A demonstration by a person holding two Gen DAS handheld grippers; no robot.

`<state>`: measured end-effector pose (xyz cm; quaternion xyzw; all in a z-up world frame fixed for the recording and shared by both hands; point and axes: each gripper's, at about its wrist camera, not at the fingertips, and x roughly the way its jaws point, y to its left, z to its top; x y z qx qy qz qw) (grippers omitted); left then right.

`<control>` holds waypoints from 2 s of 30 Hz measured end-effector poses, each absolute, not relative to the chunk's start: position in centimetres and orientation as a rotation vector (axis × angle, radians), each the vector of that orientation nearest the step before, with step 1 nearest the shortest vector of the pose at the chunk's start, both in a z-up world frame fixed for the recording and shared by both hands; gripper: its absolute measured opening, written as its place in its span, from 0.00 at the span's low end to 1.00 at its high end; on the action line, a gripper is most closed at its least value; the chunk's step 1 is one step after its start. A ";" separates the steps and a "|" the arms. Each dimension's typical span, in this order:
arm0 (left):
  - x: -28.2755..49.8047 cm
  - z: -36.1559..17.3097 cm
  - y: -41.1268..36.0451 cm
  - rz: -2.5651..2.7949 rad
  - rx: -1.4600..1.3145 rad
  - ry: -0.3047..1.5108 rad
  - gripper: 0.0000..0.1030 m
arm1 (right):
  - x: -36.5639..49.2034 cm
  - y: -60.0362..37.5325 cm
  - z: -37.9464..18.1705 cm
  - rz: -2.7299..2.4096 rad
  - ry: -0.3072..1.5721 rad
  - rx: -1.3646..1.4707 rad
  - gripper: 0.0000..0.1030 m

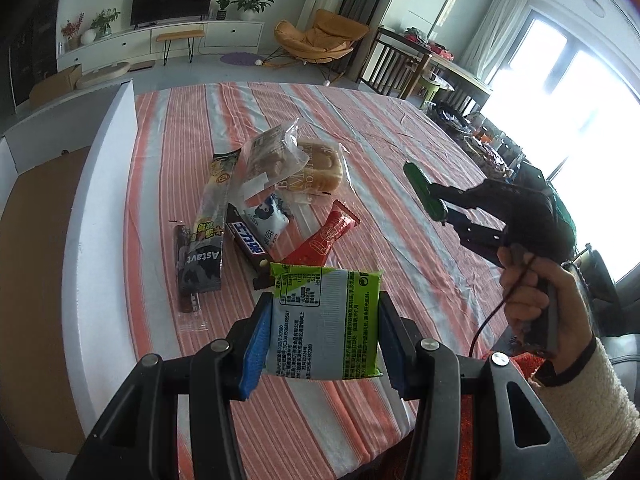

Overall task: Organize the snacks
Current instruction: 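Lift the packet with the left gripper while the right carries the sausage toward the box, then release the packet and sausage into the cardboard box with both grippers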

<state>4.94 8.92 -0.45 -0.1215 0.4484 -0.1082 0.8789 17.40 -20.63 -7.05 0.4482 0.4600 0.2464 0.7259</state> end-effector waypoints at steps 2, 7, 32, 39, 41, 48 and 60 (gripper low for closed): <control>4.1 0.0 9.2 -0.209 -0.244 0.918 0.47 | 15.8 -19.7 -6.5 0.580 1.026 0.995 0.22; 2.6 1.5 10.4 -0.148 -0.206 0.870 0.47 | 12.3 -16.9 -4.8 0.631 1.029 0.932 0.22; -3.6 5.1 26.0 0.258 -0.254 0.719 0.47 | 7.0 6.2 2.5 1.012 1.094 0.609 0.23; -3.7 0.9 33.6 0.500 -0.220 0.880 0.50 | 7.4 16.2 3.7 0.994 1.024 0.276 0.27; -3.3 -0.6 34.7 0.548 -0.212 0.949 0.63 | 6.8 17.4 3.5 0.937 1.009 0.165 0.35; -2.9 -0.9 34.3 0.547 -0.243 0.882 0.84 | 6.2 12.0 2.7 0.766 0.834 0.046 0.66; 0.8 -2.8 28.1 0.406 -0.157 0.882 0.88 | 6.5 -5.6 -6.7 0.120 0.798 -0.029 0.68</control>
